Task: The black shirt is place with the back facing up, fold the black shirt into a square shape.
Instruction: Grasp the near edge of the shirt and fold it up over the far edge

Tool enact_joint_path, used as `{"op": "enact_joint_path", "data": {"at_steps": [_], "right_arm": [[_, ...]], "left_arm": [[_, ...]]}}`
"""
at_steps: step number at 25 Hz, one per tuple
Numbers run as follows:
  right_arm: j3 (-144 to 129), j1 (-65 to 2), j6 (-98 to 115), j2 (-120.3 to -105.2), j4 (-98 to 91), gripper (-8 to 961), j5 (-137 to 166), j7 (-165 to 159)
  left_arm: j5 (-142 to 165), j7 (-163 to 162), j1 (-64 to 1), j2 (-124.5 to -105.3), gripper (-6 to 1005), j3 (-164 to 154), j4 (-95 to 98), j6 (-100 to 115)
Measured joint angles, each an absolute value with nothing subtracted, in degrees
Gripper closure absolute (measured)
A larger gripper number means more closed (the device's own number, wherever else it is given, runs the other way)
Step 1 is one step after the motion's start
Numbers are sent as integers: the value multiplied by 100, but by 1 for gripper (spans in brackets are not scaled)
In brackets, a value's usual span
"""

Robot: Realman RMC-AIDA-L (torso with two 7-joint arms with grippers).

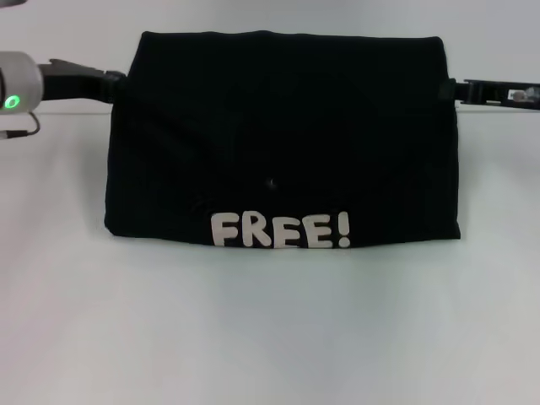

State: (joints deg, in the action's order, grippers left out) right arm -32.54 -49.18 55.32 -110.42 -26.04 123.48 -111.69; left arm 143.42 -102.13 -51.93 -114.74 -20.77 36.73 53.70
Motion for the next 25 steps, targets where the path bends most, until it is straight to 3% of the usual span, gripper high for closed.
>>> {"op": "enact_joint_path", "data": {"at_steps": [6, 15, 20, 21, 25], "right_arm": [[-3441, -5093, 4877, -11080, -2329, 898, 12345, -11178], [-3472, -5034, 4161, -11475, -2192, 888, 12317, -11143], [-3471, -5005, 3984, -11587, -2254, 879, 12325, -11129], [-3466, -5001, 3947, -11599, -2272, 836, 12321, -11128], [-3424, -4993, 3743, -11631, -2333, 666, 12303, -11127]], "left_arm": [[14288, -10105, -5353, -11538, 872, -2495, 3183, 4352], [14116, -9957, -5353, -11838, 864, -3054, 2803, 3288], [14115, -9956, -5349, -11874, 859, -3312, 2792, 3231], [14115, -9957, -5353, -11876, 858, -3311, 2792, 3227], [14115, -9998, -5344, -11878, 689, -3303, 2876, 3157]]}}
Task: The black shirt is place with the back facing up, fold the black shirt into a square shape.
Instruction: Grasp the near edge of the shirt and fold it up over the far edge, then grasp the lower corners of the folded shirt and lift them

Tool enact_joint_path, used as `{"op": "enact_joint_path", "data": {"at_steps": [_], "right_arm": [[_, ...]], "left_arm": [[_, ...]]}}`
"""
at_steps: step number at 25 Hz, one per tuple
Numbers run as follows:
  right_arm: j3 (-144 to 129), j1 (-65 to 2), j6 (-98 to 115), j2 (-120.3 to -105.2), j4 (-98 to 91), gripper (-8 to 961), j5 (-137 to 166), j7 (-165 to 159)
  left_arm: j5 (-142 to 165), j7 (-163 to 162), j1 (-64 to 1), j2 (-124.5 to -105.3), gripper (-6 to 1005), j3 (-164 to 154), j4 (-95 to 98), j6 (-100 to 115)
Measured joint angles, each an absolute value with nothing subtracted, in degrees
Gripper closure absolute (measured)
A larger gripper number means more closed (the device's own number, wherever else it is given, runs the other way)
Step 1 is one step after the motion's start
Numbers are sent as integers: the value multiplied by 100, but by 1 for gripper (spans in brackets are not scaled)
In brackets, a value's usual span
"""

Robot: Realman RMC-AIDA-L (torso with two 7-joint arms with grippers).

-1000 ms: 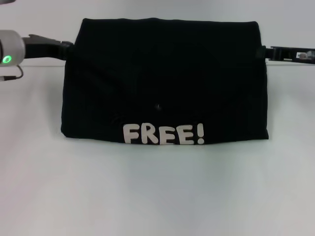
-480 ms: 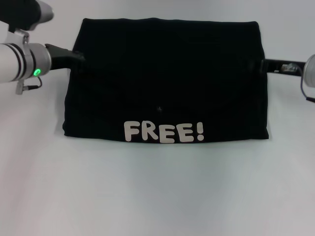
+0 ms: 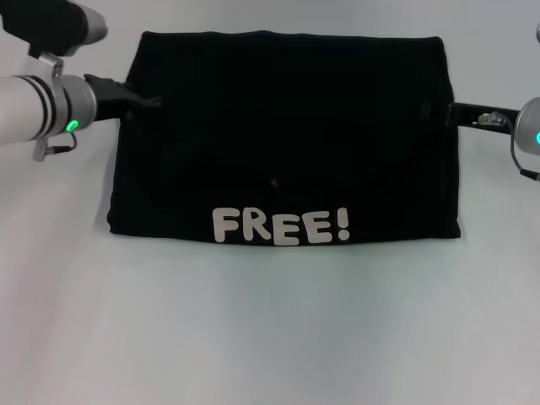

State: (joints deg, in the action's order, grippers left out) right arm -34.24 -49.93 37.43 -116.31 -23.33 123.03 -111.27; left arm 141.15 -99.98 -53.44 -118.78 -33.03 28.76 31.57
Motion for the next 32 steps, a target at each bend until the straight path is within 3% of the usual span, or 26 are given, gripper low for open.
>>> {"op": "enact_joint_path", "data": {"at_steps": [6, 15, 21, 32], "right_arm": [[-3438, -4753, 4137, -11624, -2694, 425, 11789, -11125], [-3449, -4353, 5525, -11354, -2886, 329, 11577, -11174], [-3432, -4063, 6286, -11239, -2888, 328, 11585, -11178], [-3419, -3828, 6316, -11218, -2881, 333, 11577, -11188]], "left_arm": [[14151, -10634, -5021, -11931, 439, -3315, 3584, 3663], [14146, -11638, -4159, -12070, 168, -3322, 5036, 5548], [14162, -12278, -3689, -12075, 91, -3319, 5300, 6104], [14250, -12352, -3275, -12136, 90, -3299, 5116, 6273]]}}
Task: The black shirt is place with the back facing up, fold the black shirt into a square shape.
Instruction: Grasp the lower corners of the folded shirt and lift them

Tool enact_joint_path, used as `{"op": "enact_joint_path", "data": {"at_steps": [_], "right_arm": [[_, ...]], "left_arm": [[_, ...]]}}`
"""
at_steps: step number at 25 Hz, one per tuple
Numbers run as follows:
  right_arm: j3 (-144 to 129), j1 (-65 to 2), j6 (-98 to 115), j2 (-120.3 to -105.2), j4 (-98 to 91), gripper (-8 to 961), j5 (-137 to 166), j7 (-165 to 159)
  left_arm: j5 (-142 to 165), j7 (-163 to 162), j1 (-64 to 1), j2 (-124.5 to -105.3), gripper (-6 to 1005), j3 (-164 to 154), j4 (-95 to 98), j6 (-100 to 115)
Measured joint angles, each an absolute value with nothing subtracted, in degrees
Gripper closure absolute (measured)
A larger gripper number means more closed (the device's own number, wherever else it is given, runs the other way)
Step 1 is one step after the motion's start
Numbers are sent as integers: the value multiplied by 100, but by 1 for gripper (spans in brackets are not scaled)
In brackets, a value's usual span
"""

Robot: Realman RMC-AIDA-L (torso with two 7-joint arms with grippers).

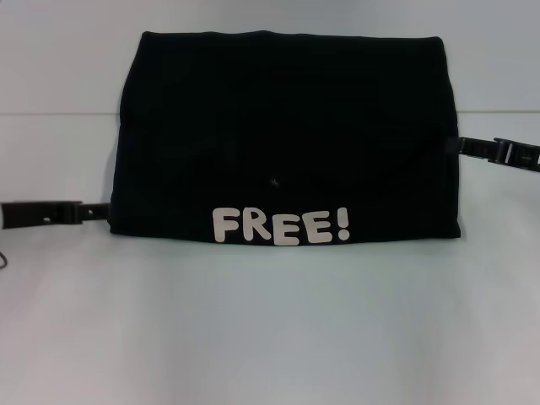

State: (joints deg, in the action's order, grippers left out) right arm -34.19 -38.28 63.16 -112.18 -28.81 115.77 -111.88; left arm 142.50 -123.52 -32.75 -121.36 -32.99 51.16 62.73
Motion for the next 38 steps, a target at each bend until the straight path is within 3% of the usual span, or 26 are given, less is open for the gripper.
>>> {"op": "enact_joint_path", "data": {"at_steps": [24, 38], "right_arm": [[-3440, -3762, 6202, -11225, -2830, 340, 11593, -11180], [-3463, -3682, 6256, -11217, -2832, 378, 11593, -11179]], "left_arm": [[14239, -11839, -3654, -12109, 91, -3593, 4451, 6190], [14248, -11786, -3663, -12076, 314, -3592, 4447, 6178]]}}
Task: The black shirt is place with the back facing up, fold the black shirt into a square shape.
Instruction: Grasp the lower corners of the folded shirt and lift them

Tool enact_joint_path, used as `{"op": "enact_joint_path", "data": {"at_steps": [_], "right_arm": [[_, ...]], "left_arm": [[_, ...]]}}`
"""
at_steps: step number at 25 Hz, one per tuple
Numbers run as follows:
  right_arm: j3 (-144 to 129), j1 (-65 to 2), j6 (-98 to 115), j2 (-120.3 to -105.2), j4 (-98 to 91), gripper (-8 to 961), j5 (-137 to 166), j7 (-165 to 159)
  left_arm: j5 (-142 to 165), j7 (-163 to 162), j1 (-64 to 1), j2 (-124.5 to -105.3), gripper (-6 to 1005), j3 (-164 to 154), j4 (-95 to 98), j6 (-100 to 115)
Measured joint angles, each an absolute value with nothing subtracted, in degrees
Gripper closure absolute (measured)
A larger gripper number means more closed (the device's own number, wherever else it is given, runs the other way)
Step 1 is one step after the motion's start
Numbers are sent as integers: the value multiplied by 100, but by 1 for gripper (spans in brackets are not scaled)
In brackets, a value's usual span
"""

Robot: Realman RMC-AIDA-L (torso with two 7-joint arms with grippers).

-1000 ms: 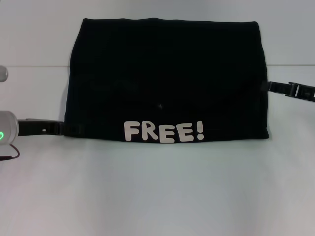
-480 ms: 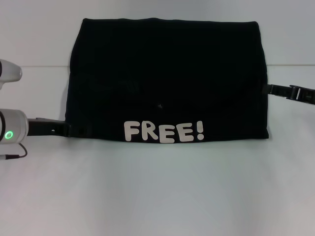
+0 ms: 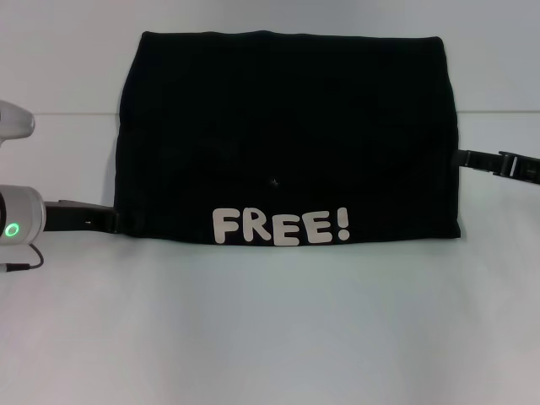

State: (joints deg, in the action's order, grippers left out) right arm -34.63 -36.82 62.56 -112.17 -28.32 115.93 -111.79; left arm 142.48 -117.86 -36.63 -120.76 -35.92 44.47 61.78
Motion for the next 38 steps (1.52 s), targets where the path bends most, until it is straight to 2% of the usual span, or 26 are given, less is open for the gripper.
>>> {"op": "enact_joint_path", "data": {"at_steps": [2, 5, 16, 20, 30, 38], "right_arm": [[-3465, -3674, 6258, -11215, -2830, 386, 11593, -11179], [-3472, -3657, 6265, -11207, -2829, 396, 11643, -11180], [-3472, -3824, 6346, -11138, -2879, 435, 12717, -11676], [-3471, -3927, 6394, -11167, -2841, 449, 13073, -11779], [-3480, -4083, 6117, -11475, -2806, 485, 13299, -11779], [-3552, -4102, 6017, -11520, -2804, 513, 13304, -11735]], "left_arm": [[14249, -11776, -3661, -12076, 352, -3588, 4447, 6178], [14250, -11766, -3660, -12074, 587, -3590, 4447, 6171], [14263, -11757, -3656, -12011, 985, -3600, 4503, 6279], [14266, -11707, -3661, -11986, 986, -3590, 4529, 6351], [14266, -11637, -3694, -11979, 986, -3603, 4517, 6310], [14265, -11611, -3722, -11963, 986, -3604, 4499, 6301]]}}
